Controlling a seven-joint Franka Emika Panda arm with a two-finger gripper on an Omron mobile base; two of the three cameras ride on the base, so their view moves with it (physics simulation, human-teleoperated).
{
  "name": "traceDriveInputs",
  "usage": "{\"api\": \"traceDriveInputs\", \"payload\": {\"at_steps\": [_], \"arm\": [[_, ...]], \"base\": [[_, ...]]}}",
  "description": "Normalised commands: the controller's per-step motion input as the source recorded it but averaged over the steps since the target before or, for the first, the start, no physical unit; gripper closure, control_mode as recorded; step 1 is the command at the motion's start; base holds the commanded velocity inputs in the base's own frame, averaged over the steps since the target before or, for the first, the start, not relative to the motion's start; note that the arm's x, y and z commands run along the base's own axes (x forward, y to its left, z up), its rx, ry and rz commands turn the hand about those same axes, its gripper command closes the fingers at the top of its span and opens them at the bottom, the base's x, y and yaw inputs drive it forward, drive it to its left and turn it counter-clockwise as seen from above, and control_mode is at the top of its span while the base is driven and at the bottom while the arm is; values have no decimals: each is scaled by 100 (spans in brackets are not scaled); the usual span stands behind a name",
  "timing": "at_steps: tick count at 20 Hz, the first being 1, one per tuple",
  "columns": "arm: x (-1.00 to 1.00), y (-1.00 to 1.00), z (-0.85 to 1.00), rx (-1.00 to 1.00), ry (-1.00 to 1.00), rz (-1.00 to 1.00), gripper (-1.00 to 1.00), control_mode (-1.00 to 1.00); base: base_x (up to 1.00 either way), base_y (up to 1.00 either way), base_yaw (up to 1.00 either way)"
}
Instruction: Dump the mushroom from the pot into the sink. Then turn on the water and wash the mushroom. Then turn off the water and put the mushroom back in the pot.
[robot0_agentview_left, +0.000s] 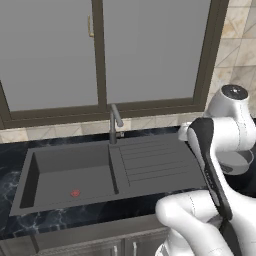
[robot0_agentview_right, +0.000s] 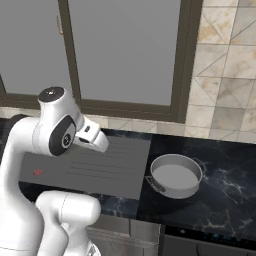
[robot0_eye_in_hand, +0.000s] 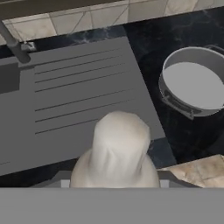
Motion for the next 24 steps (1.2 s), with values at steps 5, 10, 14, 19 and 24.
{"api": "traceDriveInputs", "payload": {"at_steps": [5,10,14,19,24], "arm": [[26,-73,-2,0,11,0,100,-100],[49,-63,-14,0,14,-1,100,-100],[47,-60,-26,0,16,-1,100,-100],[39,-61,-40,0,18,0,100,-100],[42,-54,-49,0,18,0,100,-100]], "base": [[0,0,0],[0,0,0],[0,0,0],[0,0,0],[0,0,0]]}}
